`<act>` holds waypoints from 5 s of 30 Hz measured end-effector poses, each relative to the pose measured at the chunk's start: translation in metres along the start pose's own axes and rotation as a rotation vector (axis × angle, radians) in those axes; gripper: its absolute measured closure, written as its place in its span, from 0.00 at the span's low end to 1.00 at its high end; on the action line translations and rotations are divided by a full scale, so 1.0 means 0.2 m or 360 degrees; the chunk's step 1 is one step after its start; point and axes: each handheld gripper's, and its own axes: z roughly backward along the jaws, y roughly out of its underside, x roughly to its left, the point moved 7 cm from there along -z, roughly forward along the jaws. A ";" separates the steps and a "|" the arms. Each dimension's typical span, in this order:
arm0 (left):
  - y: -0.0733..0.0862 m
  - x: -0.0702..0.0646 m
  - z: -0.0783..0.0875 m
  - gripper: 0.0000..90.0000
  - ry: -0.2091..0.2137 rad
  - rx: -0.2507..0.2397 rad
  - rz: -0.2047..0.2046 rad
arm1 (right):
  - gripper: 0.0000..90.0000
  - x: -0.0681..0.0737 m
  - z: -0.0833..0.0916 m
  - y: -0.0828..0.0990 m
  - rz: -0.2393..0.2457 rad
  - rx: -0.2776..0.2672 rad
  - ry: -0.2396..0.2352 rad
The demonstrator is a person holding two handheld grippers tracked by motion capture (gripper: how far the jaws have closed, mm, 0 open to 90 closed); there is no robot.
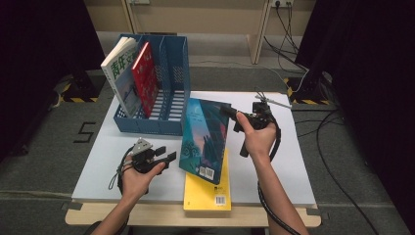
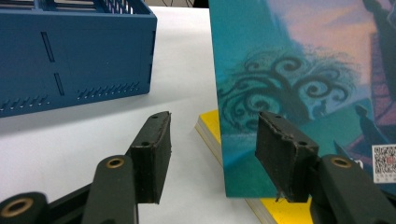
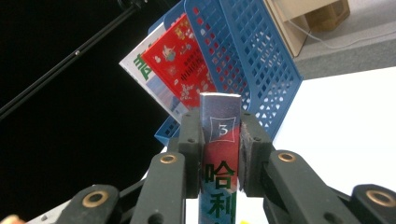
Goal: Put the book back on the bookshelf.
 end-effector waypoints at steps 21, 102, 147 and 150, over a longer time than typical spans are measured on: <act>-0.09 -0.02 0.01 0.48 0.0026 -0.0077 -0.0020 | 0.84 0.09 0.01 -0.15 0.0219 -0.0209 0.0124; -0.70 -0.31 -0.50 0.46 -0.0162 -0.0191 -0.0441 | 0.83 0.22 -0.34 -0.30 0.0532 -0.0429 0.0467; -0.77 -0.22 -0.52 0.74 -0.0599 -0.0385 -0.0615 | 0.80 0.30 -0.38 -0.32 0.0464 -0.0443 0.0477; -0.78 -0.22 -0.52 0.75 -0.0607 -0.0396 -0.0603 | 0.80 0.31 -0.38 -0.32 0.0458 -0.0445 0.0477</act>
